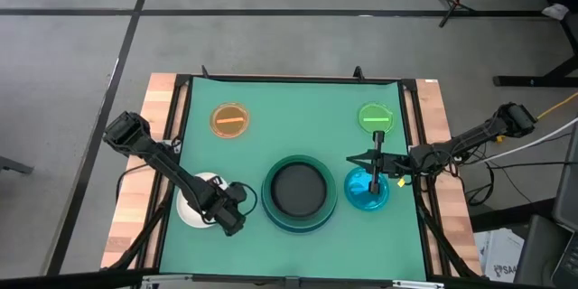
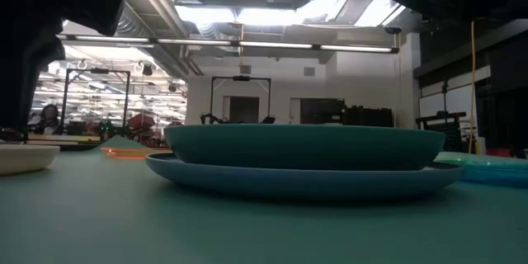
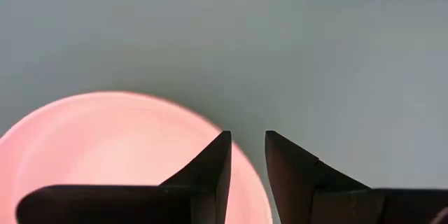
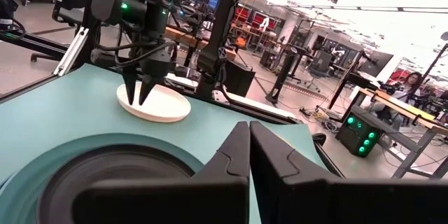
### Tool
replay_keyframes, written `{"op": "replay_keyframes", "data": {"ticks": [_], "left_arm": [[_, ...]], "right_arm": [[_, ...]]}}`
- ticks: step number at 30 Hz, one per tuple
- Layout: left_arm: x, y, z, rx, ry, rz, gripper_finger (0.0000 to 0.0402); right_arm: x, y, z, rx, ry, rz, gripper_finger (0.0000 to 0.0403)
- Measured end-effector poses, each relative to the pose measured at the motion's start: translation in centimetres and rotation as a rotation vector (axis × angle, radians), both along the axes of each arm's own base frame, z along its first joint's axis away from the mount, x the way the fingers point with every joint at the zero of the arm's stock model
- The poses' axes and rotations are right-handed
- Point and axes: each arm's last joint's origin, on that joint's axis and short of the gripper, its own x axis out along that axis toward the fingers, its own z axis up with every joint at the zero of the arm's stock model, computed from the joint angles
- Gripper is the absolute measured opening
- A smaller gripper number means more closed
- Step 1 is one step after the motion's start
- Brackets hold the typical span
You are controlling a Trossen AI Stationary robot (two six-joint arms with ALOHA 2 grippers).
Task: Stack plastic plates
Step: Stack the white plate on top of the black plate
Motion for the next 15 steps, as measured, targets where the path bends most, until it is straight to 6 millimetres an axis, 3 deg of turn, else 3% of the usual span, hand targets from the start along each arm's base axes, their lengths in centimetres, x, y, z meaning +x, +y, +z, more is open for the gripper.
{"op": "replay_keyframes", "data": {"ticks": [15], "left_arm": [[-0.06,0.03,-0.08,-0.005,0.000,0.044,0.0082]], "right_arm": [[0.00,0.00,0.00,0.002,0.000,0.000,0.0001]]}}
